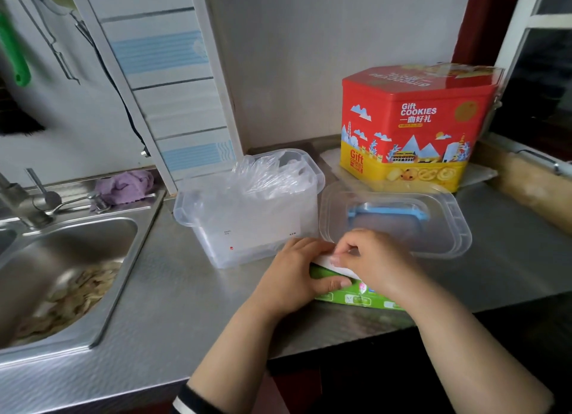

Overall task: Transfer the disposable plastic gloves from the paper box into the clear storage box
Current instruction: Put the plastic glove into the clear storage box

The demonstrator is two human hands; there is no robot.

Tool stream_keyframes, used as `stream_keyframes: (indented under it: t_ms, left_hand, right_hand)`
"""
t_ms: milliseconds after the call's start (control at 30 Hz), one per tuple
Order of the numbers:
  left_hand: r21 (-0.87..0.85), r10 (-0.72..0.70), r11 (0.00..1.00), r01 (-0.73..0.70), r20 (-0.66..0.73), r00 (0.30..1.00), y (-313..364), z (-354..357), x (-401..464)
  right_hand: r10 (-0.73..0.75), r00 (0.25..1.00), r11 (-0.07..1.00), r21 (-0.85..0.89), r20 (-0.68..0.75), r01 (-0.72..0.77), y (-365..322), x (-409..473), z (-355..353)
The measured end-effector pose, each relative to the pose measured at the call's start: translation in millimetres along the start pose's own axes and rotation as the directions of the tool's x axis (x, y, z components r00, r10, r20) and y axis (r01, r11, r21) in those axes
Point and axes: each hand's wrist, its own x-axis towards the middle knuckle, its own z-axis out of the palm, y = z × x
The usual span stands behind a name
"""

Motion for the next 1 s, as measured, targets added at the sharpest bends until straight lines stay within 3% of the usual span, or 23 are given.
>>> stream_keyframes:
  t_ms: [133, 233, 467, 633, 700, 733, 800, 867, 900, 933, 1000]
  left_hand:
    - [-0.046, -0.025, 0.999, 0.025, -0.005, 1.0, 1, 1, 1]
    - [-0.05, -0.053, 0.997, 0.052, -0.003, 0.999, -1, 2, 1]
    - [-0.05, -0.08, 0.995, 0.081, 0.028, 0.996, 1, -1, 1]
    - [0.005, -0.044, 0.999, 0.044, 0.027, 0.999, 4, -2, 1]
    - [-0.036, -0.026, 0.999, 0.024, -0.059, 0.998, 9, -7, -1]
    - [-0.136, -0.054, 0.99, 0.034, -0.146, 0.988, 18, -14, -2]
    - [-0.511, -0.216, 0.857, 0.069, -0.234, 0.948, 44, -33, -3]
    - [-0.845, -0.325, 0.525, 0.106, -0.084, 0.942, 64, -55, 1]
    - [-0.912, -0.323, 0.389, 0.128, -0.005, 0.946, 72, -67, 4]
    - [-0.933, -0.293, 0.33, 0.143, 0.043, 0.955, 79, -77, 8]
    - [-0.88, -0.231, 0.454, 0.139, 0.034, 0.972, 89, -88, 15]
  right_hand:
    - [-0.031, 0.991, 0.999, 0.006, -0.131, 0.032, 0, -5, 7]
    - [-0.05, 0.964, 0.963, 0.243, -0.261, 0.116, 2, -4, 6]
    - [0.109, 0.838, 0.656, 0.672, -0.535, 0.344, -7, -4, -31]
    - [0.044, 0.731, 0.538, 0.632, -0.681, 0.557, -23, -11, -61]
    - [-0.064, 0.713, 0.547, 0.573, -0.698, 0.61, -27, -15, -63]
    - [-0.122, 0.704, 0.558, 0.538, -0.7, 0.632, -27, -17, -61]
    - [-0.224, 0.679, 0.591, 0.457, -0.699, 0.665, -24, -19, -57]
    - [-0.335, 0.631, 0.656, 0.308, -0.699, 0.689, -18, -17, -51]
    - [-0.395, 0.602, 0.685, 0.213, -0.694, 0.696, -14, -16, -48]
    - [-0.446, 0.579, 0.706, 0.129, -0.683, 0.696, -12, -15, -45]
    - [-0.509, 0.547, 0.723, 0.016, -0.664, 0.691, -9, -12, -40]
